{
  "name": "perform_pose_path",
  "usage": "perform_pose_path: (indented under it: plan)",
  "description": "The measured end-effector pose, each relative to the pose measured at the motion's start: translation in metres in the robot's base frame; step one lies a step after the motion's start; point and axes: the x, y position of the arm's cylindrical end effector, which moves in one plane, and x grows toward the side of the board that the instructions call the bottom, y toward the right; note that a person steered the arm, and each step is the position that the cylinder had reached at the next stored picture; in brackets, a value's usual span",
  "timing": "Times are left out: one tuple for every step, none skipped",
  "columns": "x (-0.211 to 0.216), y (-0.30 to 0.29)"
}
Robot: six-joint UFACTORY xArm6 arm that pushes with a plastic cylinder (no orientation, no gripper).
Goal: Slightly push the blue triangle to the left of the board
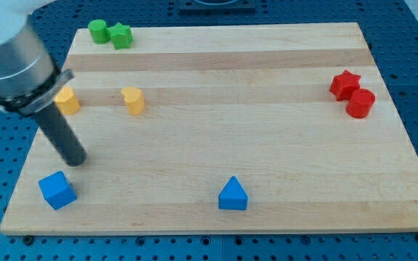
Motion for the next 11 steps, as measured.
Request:
perform_pose_path:
  plan:
    - [0.0,0.052]
    - [0.0,0.123]
    - [0.002,0.192]
    - [0.025,0.245]
    - [0.048,0.292]
    - [0.065,0.313]
    - [0.084,0.31]
    - [0.085,0.3]
    - [0.076,0.299]
    - [0.075,0.28]
    - [0.075,0.242]
